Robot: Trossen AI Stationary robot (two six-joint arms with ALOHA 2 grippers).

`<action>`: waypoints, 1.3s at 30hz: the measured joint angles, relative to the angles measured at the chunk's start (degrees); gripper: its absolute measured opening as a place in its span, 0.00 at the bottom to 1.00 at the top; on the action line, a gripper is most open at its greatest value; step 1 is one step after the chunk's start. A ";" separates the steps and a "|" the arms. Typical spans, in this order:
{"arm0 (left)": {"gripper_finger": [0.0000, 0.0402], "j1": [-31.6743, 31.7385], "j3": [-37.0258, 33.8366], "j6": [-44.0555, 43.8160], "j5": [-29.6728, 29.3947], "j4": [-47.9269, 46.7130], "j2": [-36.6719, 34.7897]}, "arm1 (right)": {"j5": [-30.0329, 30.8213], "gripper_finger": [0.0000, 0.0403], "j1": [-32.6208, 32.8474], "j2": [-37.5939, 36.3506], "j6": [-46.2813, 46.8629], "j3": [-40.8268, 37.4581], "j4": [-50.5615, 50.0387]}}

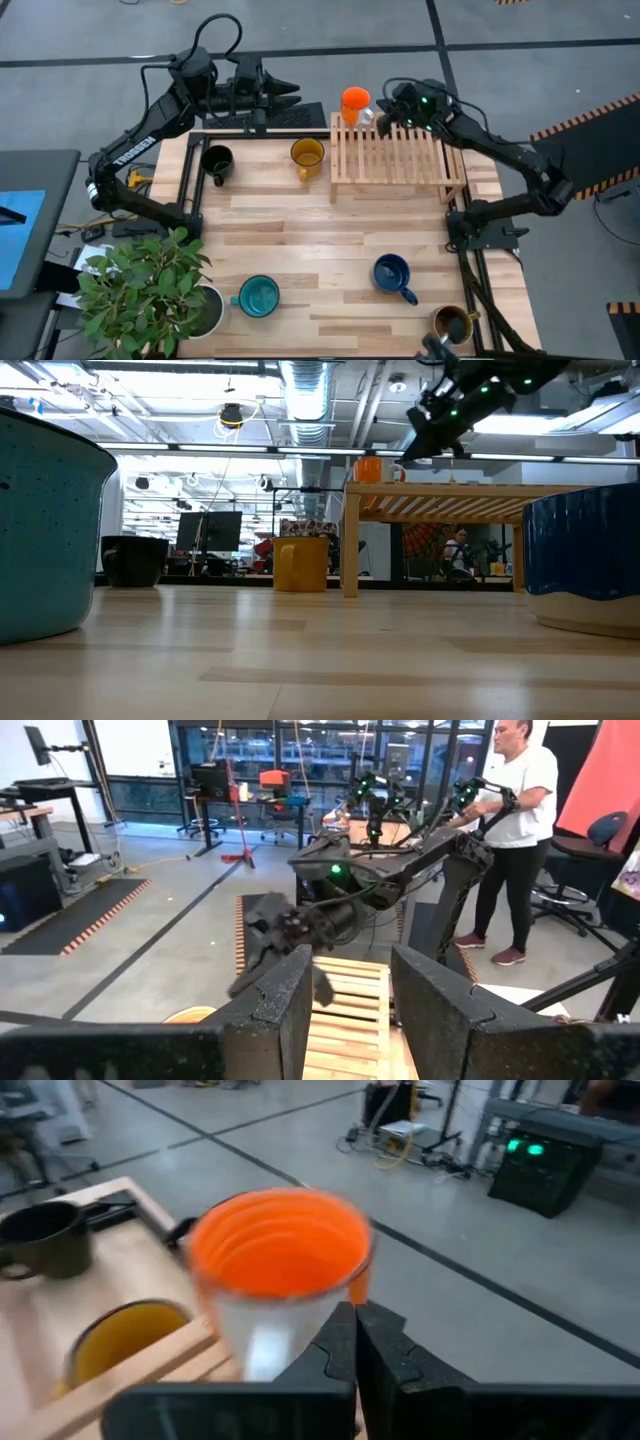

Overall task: Place coffee mugs
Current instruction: Put the orange mug on the shelf

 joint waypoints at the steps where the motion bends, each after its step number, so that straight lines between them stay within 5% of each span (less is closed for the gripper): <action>1: 0.30 0.02 0.00 -0.01 -0.01 0.01 0.00 | 0.48 0.06 -0.47 1.17 0.02 1.33 -0.30; 8: 0.30 0.00 0.00 0.01 0.01 0.03 0.00 | 0.43 0.04 -2.92 8.69 0.18 9.99 -8.42; 15: 0.30 0.01 0.00 0.01 0.03 -0.05 0.00 | -6.42 0.04 -6.59 13.49 0.18 18.32 -14.08; 23: 0.30 0.00 0.00 0.03 0.75 -0.45 0.00 | -21.54 0.04 -12.48 20.09 7.73 28.17 -20.69; 39: 0.30 0.00 0.00 0.95 0.75 -3.16 0.00 | -29.15 0.05 -10.60 23.49 6.63 29.11 -25.18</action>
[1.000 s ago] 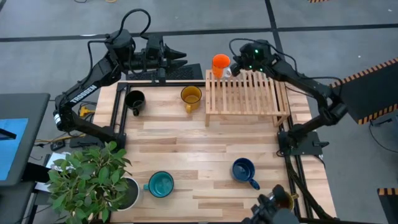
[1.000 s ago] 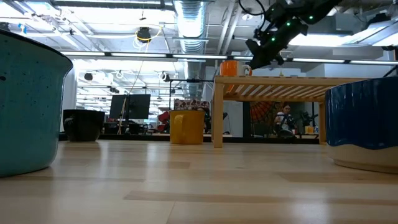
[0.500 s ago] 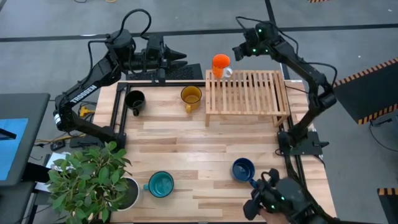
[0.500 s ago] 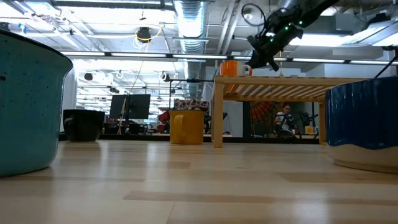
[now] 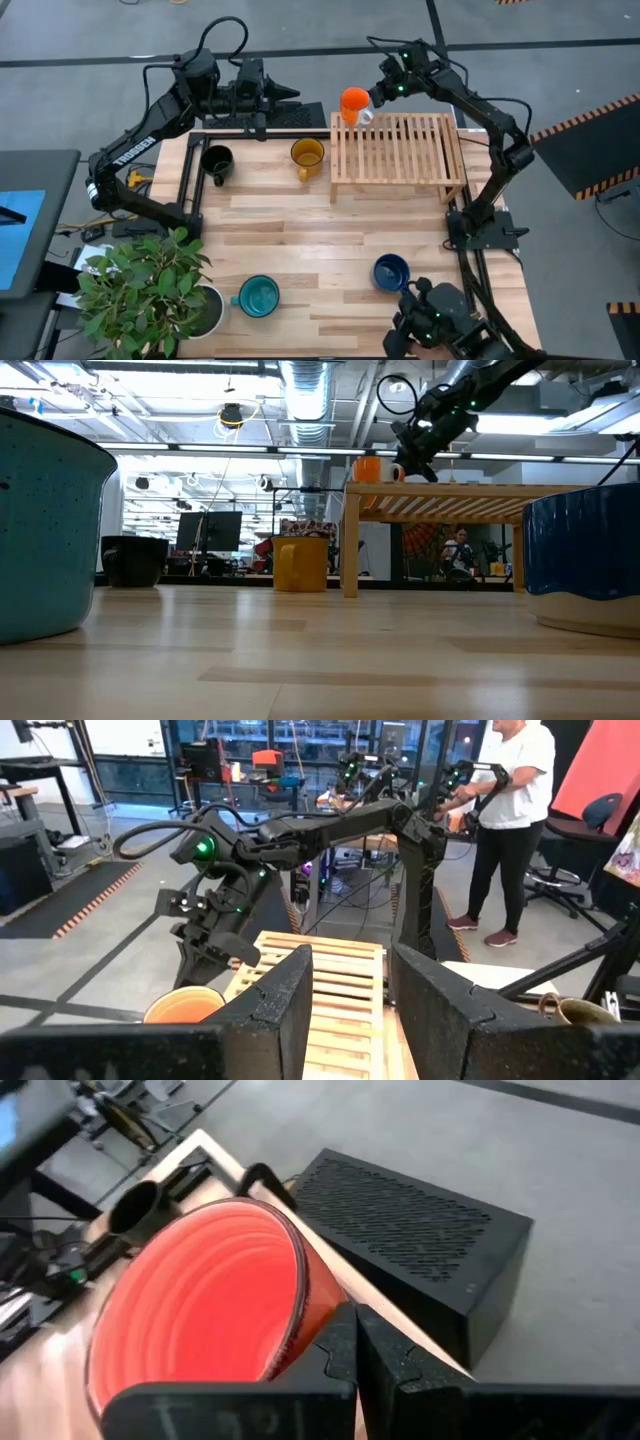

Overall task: Place coffee mugs
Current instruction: Put the orange mug on the shelf, then put the black mug on the shelf

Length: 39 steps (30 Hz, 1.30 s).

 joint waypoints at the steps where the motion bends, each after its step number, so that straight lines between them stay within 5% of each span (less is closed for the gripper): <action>1: 0.30 0.02 0.00 0.00 0.00 0.00 0.00 | -0.21 0.05 -0.02 0.00 0.00 0.00 -0.15; 19: 0.30 0.00 0.00 0.02 0.00 -1.62 0.00 | -1.66 0.05 2.01 -0.02 -0.51 0.00 -0.13; 27: 0.30 0.16 -0.13 6.60 -0.16 -9.77 0.00 | 0.80 0.05 -2.89 -5.45 -5.85 0.00 -7.43; 32: 0.30 0.21 -8.00 4.44 0.43 -6.36 -0.63 | 0.50 0.05 -2.81 -12.39 -10.29 -0.14 -17.68; 39: 0.30 0.09 -26.95 -6.20 0.62 15.64 -5.62 | 0.53 0.05 4.86 -25.25 -7.17 -10.75 -16.95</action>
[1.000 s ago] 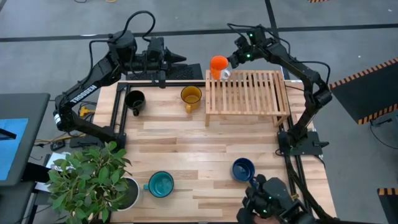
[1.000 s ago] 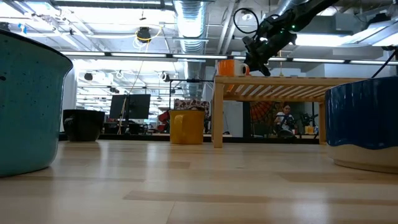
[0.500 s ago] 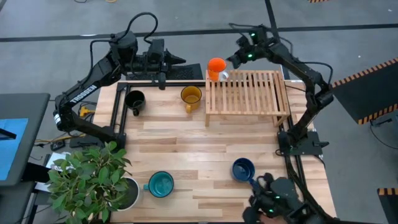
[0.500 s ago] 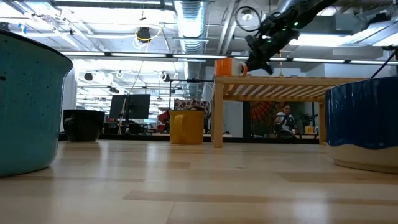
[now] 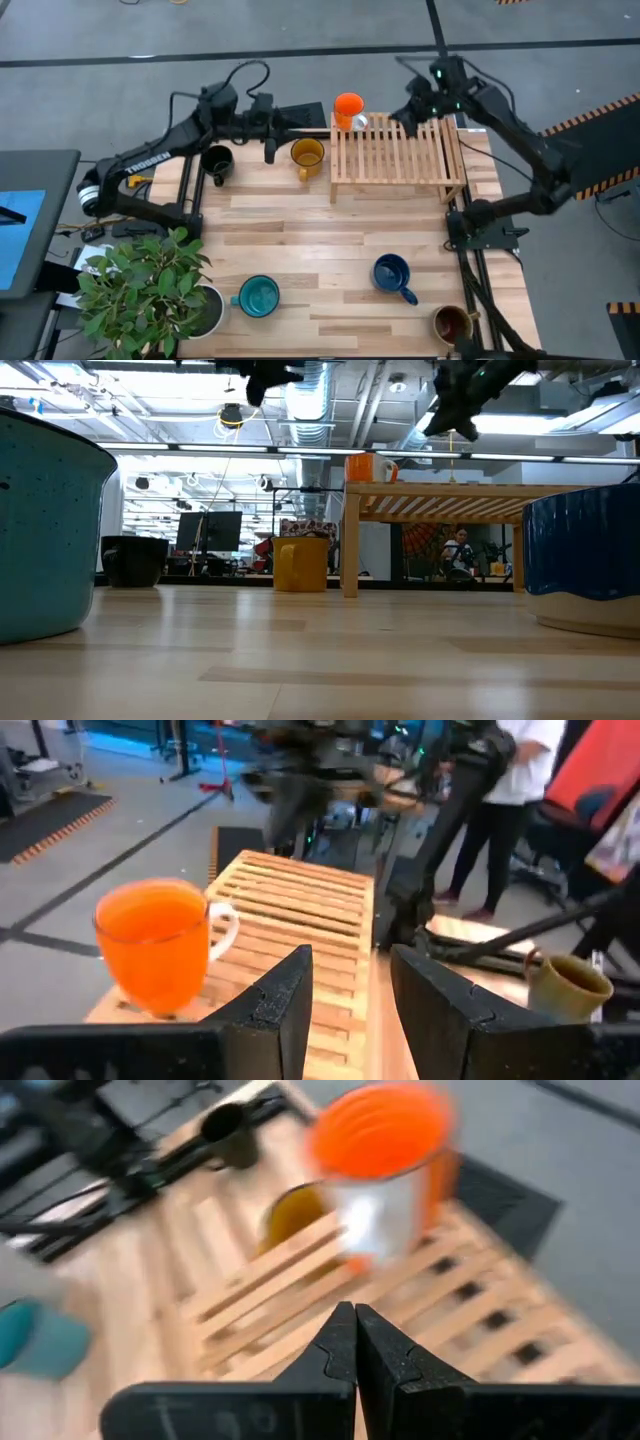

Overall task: Place coffee mugs
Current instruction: Put the black mug on the shelf

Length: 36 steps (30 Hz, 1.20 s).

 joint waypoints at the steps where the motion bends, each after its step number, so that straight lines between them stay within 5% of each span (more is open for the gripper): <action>1: 0.30 0.00 -1.95 -0.49 -0.98 0.19 -0.77 | 0.34 0.05 1.62 -1.90 1.23 -2.15 1.05; 6: 0.30 -1.04 -5.37 0.51 -8.60 -9.34 -2.79 | 5.55 0.05 9.54 -9.50 8.62 -10.50 6.65; 10: 0.30 -2.79 -5.42 -0.68 -20.22 -20.72 -2.62 | 10.68 0.05 14.26 -12.72 12.75 -13.82 9.37; 18: 0.30 -5.55 -6.57 -23.45 -39.31 -50.18 -2.66 | 14.92 0.05 17.43 -12.81 14.12 -13.92 9.47; 22: 0.30 -10.13 -14.40 -38.26 -47.42 -51.49 -4.65 | 15.01 0.06 17.39 -11.71 14.14 -13.92 9.46; 28: 0.30 -13.20 -26.81 -53.12 -49.06 -40.90 -9.12 | 14.97 0.07 17.32 -11.41 12.91 -13.92 9.71; 36: 0.30 -13.14 -32.50 -63.75 -55.79 -45.14 -11.80 | 14.96 0.08 17.30 -11.47 12.65 -13.92 9.66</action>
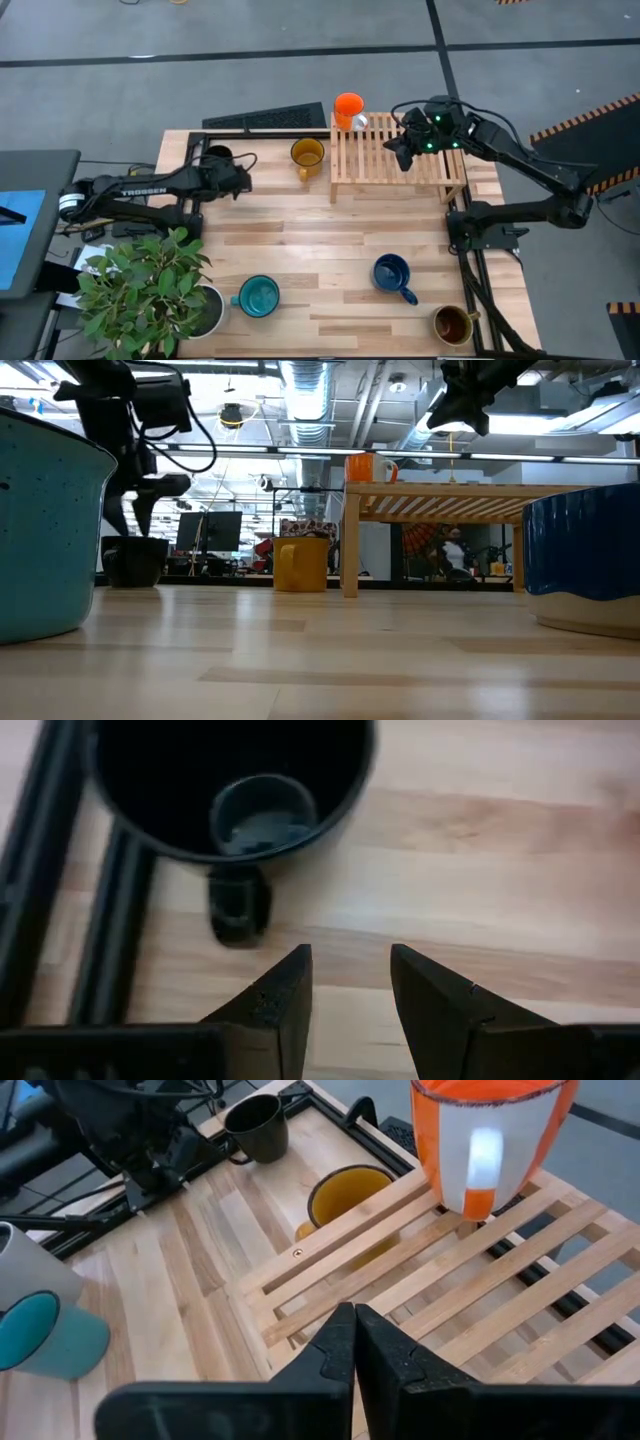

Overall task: Place coffee mugs
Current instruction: Put the black mug on the shelf

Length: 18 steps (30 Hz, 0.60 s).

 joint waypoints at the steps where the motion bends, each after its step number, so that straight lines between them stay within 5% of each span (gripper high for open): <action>1: 0.30 0.00 -0.02 -0.04 -0.46 -0.99 0.00 | -0.02 0.08 0.00 0.00 -0.02 0.00 0.00; 18: 0.52 6.28 -4.83 -7.93 -3.02 -4.06 3.50 | -0.11 0.08 -0.46 0.00 -0.72 0.00 -0.09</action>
